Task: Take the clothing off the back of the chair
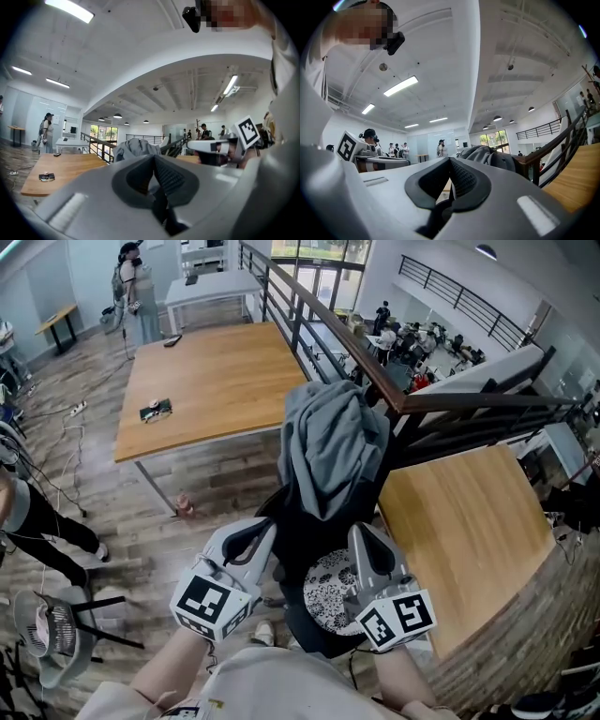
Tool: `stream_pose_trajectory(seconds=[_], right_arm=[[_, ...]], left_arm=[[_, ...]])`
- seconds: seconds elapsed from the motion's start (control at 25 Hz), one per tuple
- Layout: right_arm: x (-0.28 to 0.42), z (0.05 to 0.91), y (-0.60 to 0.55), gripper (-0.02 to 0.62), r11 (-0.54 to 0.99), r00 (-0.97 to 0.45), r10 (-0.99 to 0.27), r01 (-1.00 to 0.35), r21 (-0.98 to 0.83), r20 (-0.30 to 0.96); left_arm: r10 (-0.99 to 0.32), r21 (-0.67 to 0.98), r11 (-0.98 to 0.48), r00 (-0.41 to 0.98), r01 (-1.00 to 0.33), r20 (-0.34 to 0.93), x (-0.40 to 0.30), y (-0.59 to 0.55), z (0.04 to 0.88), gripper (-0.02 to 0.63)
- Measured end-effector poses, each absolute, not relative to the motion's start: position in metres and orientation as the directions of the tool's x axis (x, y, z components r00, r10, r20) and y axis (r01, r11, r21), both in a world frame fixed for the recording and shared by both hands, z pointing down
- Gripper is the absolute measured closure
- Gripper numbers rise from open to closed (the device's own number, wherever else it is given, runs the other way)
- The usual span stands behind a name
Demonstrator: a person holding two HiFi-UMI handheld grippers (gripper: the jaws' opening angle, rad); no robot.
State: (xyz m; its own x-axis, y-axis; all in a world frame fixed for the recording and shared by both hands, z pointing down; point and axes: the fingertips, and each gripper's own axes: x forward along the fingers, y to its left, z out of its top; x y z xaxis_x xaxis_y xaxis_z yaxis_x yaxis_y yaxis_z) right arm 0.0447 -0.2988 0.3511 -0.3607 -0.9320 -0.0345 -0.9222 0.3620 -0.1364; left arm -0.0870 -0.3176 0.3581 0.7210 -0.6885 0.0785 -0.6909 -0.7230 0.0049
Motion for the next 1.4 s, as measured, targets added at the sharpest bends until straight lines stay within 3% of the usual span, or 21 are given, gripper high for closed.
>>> stream_pose_trajectory(seconds=[0.36, 0.64, 1.0, 1.4], right_arm=[[0.052, 0.345, -0.305, 0.597, 0.368, -0.365, -0.93, -0.92, -0.137, -0.046], [0.062, 0.335, -0.317, 0.595, 0.37, -0.365, -0.929, -0.916, -0.155, -0.063], [0.07, 0.305, -0.343, 0.465, 0.386, -0.369, -0.92, -0.911, -0.145, -0.132], [0.075, 0.298, -0.387, 0.336, 0.437, -0.426, -0.898, -0.893, -0.113, -0.109]], left_arm=[[-0.688, 0.002, -0.724, 0.723, -0.689, 0.062, -0.071, -0.322, 0.348, 0.601], [-0.642, 0.023, -0.766, 0.766, -0.642, -0.035, -0.056, -0.334, 0.31, 0.6], [-0.62, -0.006, -0.783, 0.781, -0.622, -0.073, -0.041, -0.359, 0.284, 0.534], [-0.689, -0.067, -0.723, 0.724, -0.687, 0.017, -0.038, -0.41, 0.302, 0.457]])
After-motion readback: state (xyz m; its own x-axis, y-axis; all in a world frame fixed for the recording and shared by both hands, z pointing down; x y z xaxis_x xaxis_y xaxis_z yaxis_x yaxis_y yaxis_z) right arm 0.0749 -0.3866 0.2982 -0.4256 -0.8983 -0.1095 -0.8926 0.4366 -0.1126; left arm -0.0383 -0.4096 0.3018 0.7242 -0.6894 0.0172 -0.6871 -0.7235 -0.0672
